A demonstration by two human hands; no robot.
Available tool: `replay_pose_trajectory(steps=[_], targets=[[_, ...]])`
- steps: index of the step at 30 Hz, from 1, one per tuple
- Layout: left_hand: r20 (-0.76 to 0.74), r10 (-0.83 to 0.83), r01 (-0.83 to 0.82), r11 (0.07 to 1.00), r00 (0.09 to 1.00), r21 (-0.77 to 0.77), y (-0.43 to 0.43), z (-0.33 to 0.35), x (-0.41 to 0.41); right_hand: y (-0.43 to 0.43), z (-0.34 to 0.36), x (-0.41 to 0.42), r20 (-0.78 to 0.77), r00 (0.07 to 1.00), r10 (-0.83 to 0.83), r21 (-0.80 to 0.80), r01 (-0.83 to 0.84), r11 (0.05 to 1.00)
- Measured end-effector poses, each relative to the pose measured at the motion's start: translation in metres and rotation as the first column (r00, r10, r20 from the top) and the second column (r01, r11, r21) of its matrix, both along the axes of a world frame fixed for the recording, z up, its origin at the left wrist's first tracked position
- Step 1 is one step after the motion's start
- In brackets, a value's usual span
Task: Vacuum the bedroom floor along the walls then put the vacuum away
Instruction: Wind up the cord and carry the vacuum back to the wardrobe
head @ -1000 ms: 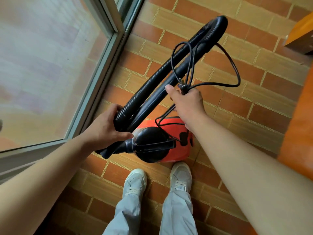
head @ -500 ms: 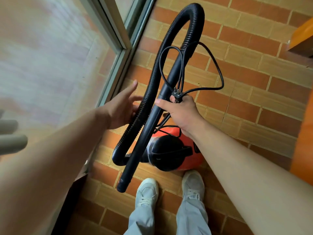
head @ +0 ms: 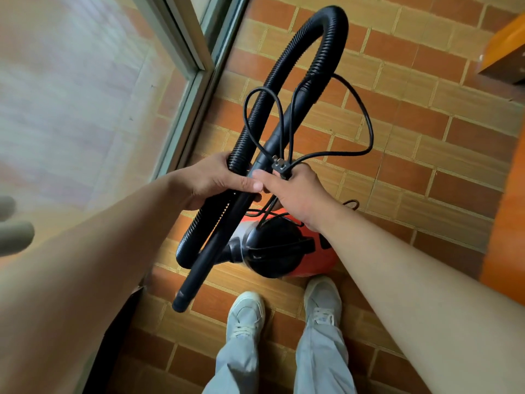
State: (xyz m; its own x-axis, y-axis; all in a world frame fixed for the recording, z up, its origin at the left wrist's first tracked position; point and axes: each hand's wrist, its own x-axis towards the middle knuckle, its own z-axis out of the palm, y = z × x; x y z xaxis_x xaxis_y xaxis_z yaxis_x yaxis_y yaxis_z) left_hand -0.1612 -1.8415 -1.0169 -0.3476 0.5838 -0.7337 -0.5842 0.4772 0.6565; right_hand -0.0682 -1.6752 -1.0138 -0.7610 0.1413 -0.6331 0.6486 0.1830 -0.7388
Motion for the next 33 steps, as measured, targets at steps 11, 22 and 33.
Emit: replay_pose_trajectory(steps=[11, 22, 33], targets=[[-0.182, 0.277, -0.305, 0.941, 0.943, -0.148, -0.027, 0.008, -0.003, 0.010, -0.003, 0.045, 0.189, 0.902, 0.387, 0.095, -0.409, 0.907], [-0.271, 0.308, -0.360, 0.918, 0.912, -0.168, -0.061, 0.035, 0.008, -0.018, -0.021, 0.060, 0.330, 0.565, 0.756, 0.215, -0.825, 0.523], [-0.643, 0.228, -0.482, 0.839, 0.731, -0.251, -0.072, 0.052, 0.032, -0.029, -0.045, 0.076, 0.472, 0.515, 0.716, 0.345, -0.855, 0.387]])
